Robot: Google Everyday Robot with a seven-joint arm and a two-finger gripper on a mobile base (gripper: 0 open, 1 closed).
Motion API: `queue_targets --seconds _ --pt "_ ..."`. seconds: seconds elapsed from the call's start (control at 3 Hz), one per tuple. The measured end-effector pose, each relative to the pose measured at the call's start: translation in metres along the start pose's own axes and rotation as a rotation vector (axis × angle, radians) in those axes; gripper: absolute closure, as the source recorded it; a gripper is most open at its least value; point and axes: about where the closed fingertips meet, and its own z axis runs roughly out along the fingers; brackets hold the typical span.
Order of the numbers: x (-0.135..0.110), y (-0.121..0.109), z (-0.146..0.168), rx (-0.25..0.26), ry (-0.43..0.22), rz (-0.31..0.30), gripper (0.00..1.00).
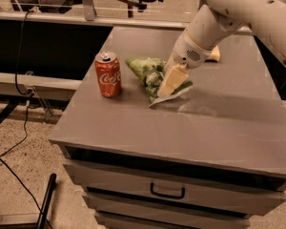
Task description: Move green jalapeno chip bag near coke can
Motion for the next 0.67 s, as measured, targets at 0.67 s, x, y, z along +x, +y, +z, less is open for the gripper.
queue_targets --seconds 0.67 --pt "0.0046 -0.0016 -0.0054 0.012 0.013 -0.003 0.0"
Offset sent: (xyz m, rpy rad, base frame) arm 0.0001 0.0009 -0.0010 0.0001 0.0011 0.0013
